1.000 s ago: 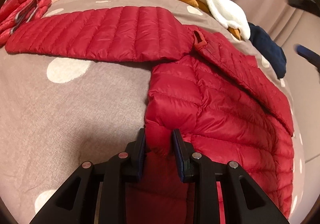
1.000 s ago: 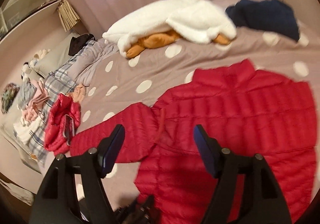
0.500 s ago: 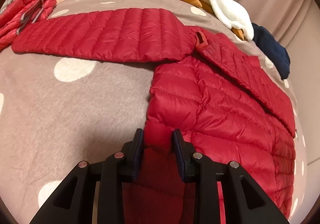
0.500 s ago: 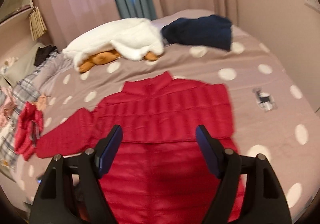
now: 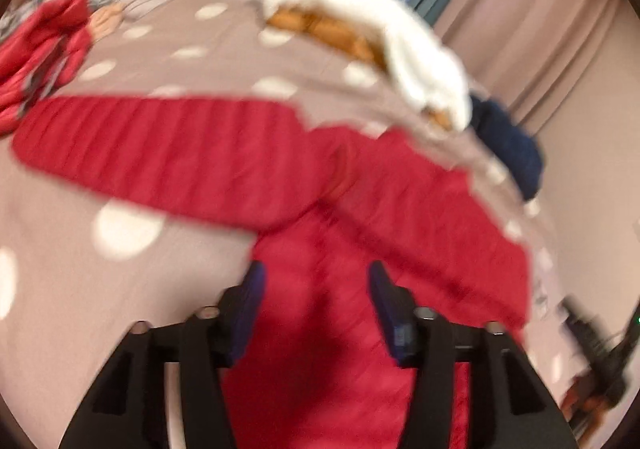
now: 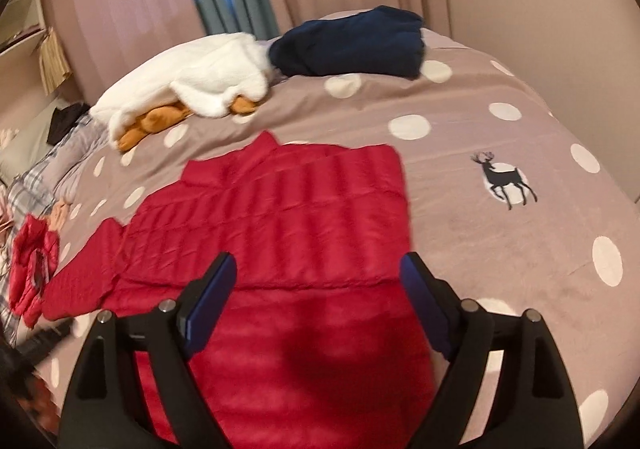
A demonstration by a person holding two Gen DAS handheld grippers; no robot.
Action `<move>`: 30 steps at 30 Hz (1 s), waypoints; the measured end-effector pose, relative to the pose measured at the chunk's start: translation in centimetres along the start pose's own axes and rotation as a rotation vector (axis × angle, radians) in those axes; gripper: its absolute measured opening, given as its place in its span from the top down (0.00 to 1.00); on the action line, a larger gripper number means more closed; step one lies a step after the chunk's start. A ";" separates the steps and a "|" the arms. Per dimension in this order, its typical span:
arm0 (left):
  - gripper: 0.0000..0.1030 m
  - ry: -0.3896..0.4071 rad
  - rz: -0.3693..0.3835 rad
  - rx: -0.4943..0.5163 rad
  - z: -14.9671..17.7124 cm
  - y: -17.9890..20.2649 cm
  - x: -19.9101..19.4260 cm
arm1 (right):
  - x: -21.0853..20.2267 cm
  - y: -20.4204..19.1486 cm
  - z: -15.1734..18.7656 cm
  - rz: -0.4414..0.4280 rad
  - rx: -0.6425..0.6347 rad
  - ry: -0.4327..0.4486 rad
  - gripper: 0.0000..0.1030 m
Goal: Fold large clothes
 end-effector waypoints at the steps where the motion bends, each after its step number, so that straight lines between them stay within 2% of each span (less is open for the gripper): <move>1: 0.31 0.009 0.053 -0.017 -0.9 0.5 0.9 | 0.6 0.4 -0.1 0.020 -0.009 -0.015 0.17; 2: 0.31 -0.012 0.105 -0.062 -1.7 0.9 2.8 | 1.1 0.8 -0.4 0.045 -0.027 -0.034 0.17; 6: 0.33 -0.155 0.183 -0.218 -2.3 1.4 9.9 | 0.9 2.1 -0.8 0.103 -0.061 0.023 0.17; 9: 0.42 -0.194 0.142 -0.225 -1.7 2.4 13.3 | 1.9 4.2 -0.2 0.112 -0.024 0.005 0.17; 11: 0.52 -0.190 0.120 -0.183 -0.9 3.5 14.9 | 3.0 5.8 0.2 0.137 0.025 -0.035 0.18; 12: 0.61 -0.181 0.093 -0.152 -0.6 3.9 15.2 | 3.5 6.6 0.2 0.150 0.051 -0.046 0.18; 13: 0.71 -0.170 0.051 -0.111 -0.5 4.3 15.4 | 3.7 7.0 0.3 0.155 0.074 -0.051 0.18; 14: 0.74 -0.152 0.002 -0.075 -0.4 4.5 15.3 | 4.0 7.6 0.3 0.153 0.101 -0.058 0.18; 15: 0.76 -0.142 -0.012 -0.067 -0.3 4.2 15.1 | 4.1 7.9 0.3 0.143 0.119 -0.063 0.18; 19: 0.82 -0.075 -0.158 -0.056 -1.5 1.9 13.5 | 3.8 7.6 0.3 0.131 0.117 -0.042 0.18; 22: 0.83 -0.048 -0.326 -0.019 -1.7 -0.4 12.1 | 3.6 7.0 0.7 0.137 0.086 -0.036 0.18; 23: 0.83 -0.050 -0.344 -0.005 -1.6 -1.0 11.7 | 3.6 6.8 0.8 0.138 0.078 -0.039 0.18; 27: 0.85 -0.042 -0.325 -0.001 -1.1 -2.7 9.0 | 3.7 6.8 1.1 0.130 0.089 -0.049 0.18; 30: 0.85 0.060 -0.333 0.056 -1.1 -2.0 5.5 | 2.9 6.3 1.2 0.125 0.070 -0.019 0.18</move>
Point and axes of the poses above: each gripper's, at about its wrist camera, not at the fingertips, and x roughly the way its jaws point, y to its right, z to its underside, the point moved 2 cm from there along x, roughly the way its jaws point, and after that the axes turned 3 degrees about x, right-handed, at the moved point
